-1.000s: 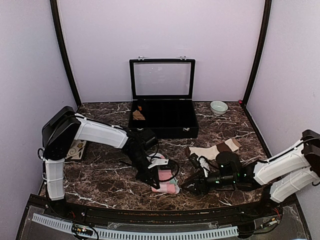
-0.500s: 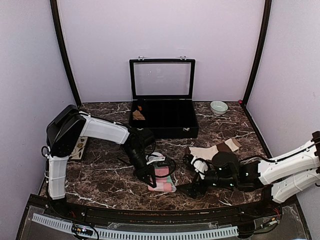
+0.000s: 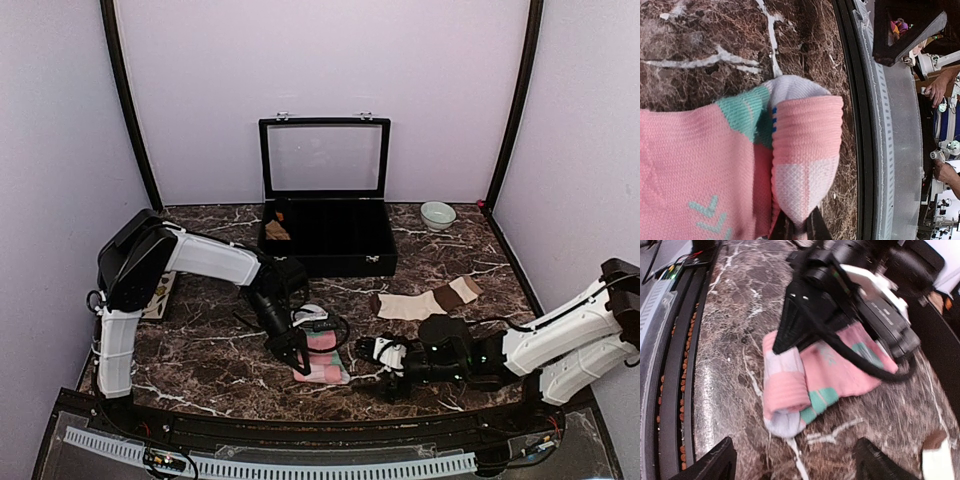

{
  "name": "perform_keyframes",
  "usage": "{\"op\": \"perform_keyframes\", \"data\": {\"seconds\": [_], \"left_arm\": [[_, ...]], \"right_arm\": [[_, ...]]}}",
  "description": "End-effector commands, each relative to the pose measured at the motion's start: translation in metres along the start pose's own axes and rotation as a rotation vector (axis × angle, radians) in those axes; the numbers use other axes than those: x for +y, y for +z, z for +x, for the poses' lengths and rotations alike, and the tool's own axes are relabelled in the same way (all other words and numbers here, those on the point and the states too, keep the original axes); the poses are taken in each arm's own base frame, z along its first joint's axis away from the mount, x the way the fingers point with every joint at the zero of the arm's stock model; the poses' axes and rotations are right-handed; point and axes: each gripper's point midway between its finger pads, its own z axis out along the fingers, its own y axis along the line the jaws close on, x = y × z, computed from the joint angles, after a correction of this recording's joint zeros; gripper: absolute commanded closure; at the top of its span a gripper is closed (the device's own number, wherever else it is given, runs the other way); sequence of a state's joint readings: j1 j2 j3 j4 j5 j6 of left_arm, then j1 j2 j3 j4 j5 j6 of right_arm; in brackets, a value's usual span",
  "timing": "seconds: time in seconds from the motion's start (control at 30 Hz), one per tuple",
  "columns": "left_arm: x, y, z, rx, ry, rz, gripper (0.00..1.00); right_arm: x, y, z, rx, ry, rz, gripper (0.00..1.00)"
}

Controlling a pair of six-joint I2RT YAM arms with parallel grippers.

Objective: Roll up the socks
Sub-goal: Roll the sock at the center of the board.

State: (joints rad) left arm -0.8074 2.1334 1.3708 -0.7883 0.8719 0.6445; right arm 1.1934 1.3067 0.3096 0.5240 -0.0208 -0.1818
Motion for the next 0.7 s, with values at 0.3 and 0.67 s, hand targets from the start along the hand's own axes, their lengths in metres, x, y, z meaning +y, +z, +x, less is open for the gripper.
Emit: {"op": "perform_keyframes", "data": {"seconds": [0.3,0.67], "left_arm": [[0.030,0.015,0.061,0.229,-0.133,-0.086,1.00],[0.030,0.015,0.061,0.230,-0.126,-0.085,1.00]], "right_arm": [[0.033,0.067,-0.029,-0.003,-0.256,-0.208,0.50],[0.027,0.082,-0.009,0.039,-0.265,-0.173,0.55]]}}
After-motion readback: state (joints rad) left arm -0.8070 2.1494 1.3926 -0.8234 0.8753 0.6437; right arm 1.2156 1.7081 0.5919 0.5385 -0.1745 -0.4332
